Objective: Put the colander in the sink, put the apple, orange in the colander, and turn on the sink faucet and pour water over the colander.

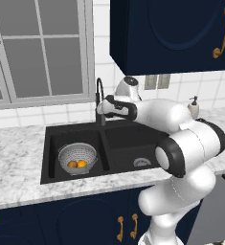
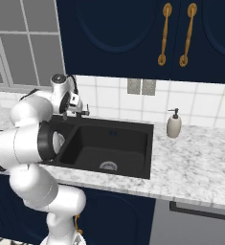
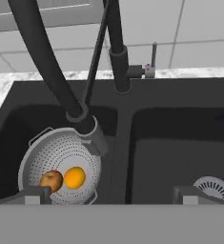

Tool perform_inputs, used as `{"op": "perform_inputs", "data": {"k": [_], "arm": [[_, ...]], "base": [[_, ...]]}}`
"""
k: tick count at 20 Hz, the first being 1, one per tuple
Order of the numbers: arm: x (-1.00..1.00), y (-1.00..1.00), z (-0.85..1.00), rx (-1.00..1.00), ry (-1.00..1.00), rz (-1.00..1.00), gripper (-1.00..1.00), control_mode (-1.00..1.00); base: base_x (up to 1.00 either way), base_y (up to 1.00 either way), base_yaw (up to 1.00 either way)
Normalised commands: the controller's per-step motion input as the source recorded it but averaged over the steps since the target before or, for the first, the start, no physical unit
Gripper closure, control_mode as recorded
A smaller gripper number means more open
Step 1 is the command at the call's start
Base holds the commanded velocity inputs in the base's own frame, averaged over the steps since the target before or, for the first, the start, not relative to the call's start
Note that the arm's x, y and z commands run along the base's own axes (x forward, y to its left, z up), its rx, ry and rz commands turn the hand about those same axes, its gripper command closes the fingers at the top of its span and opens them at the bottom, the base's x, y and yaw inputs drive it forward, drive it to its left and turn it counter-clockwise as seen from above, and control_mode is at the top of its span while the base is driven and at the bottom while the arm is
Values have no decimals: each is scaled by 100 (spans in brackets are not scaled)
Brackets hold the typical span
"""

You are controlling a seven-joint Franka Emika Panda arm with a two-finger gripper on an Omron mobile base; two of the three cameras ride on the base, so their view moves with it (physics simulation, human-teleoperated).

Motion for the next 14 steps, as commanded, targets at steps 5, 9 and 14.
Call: {"op": "perform_inputs", "data": {"k": [5, 9, 14], "arm": [[40, 22, 0, -6, 1, -2, -100, -100], [32, 29, -1, -9, 0, -12, -100, -100], [29, 31, -21, -10, -4, -16, -100, -100]], "base": [[0, 0, 0], [0, 0, 0], [0, 0, 0]]}}
